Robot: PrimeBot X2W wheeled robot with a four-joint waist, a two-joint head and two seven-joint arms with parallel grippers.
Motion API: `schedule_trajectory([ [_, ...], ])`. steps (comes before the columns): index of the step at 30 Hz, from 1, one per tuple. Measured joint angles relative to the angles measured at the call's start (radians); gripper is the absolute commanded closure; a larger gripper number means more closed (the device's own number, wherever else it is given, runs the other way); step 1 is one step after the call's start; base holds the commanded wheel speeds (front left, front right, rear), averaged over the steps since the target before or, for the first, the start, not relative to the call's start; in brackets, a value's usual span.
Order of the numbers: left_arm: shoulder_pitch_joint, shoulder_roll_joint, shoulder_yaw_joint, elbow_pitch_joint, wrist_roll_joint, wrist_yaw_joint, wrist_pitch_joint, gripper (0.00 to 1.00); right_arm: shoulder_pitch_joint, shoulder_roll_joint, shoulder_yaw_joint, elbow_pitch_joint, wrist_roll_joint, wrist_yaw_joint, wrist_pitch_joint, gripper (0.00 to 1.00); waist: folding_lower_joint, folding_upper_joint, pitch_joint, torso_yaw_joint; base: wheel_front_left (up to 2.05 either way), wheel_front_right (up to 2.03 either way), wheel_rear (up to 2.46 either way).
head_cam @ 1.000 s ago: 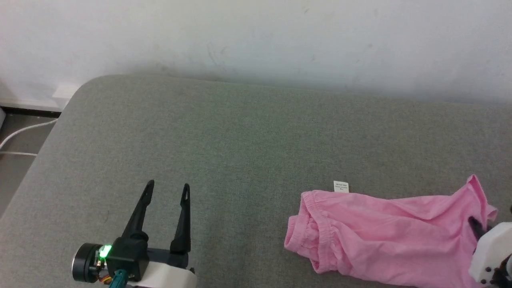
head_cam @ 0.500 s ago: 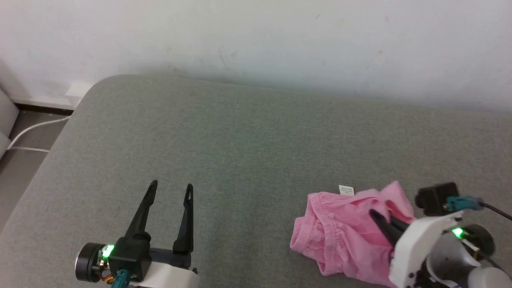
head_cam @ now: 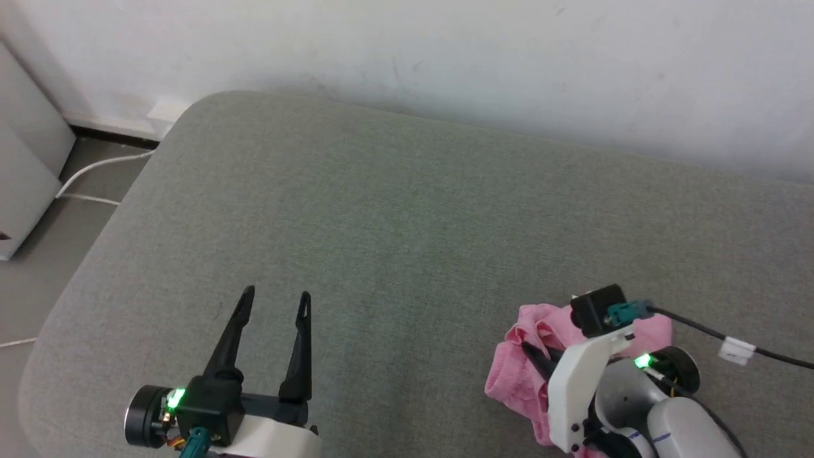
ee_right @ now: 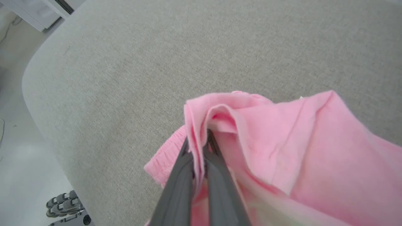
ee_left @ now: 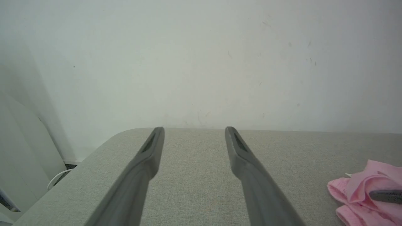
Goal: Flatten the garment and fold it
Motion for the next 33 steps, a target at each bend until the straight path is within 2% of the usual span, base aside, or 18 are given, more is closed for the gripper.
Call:
schedule_trajectory([
  [1,0.0,0.0,0.0,0.001,0.0,0.0,0.0,0.0,-0.006,0.0,0.011,0.027,-0.014,0.0,-0.011,0.76,0.0,0.0,0.003,0.005,0.0,0.0,0.0],
  [2,0.0,-0.001,0.0,0.002,0.0,0.0,0.0,0.0,-0.015,0.0,0.025,0.051,-0.025,0.0,-0.022,0.0,0.0,0.0,0.007,0.009,0.0,0.0,0.0],
  [8,-0.001,-0.008,0.0,0.01,0.0,-0.007,0.0,0.0,-0.089,-0.009,0.149,0.145,-0.044,0.0,-0.102,0.0,0.0,0.0,0.025,0.027,0.0,0.0,0.0],
  [14,-0.006,-0.011,0.001,0.017,0.001,-0.007,0.0,0.0,-0.158,-0.051,0.279,0.22,-0.071,0.0,-0.113,0.0,0.0,0.0,0.029,0.023,0.0,0.0,0.0],
  [17,-0.008,-0.012,0.004,0.018,0.002,-0.007,0.0,0.0,-0.176,-0.059,0.293,0.236,-0.07,0.0,-0.142,0.0,-0.0001,0.0,0.025,0.014,0.0,0.0,0.0],
  [22,-0.009,-0.014,0.02,0.017,-0.001,-0.007,0.0,0.0,-0.221,-0.072,0.261,0.216,-0.054,0.0,-0.228,0.0,-0.0001,0.0,0.013,-0.013,0.0,0.0,0.0],
  [27,-0.009,-0.015,0.031,0.013,-0.006,-0.009,0.0,0.0,-0.284,-0.159,0.185,0.168,-0.107,0.0,-0.355,0.0,-0.0001,0.0,-0.004,-0.051,0.0,0.0,0.0],
  [33,-0.008,-0.019,0.048,0.01,-0.024,-0.016,0.0,0.0,-0.306,-0.249,0.021,0.112,-0.222,0.0,-0.544,0.0,-0.0001,0.0,-0.021,-0.105,0.0,0.0,0.0],
])
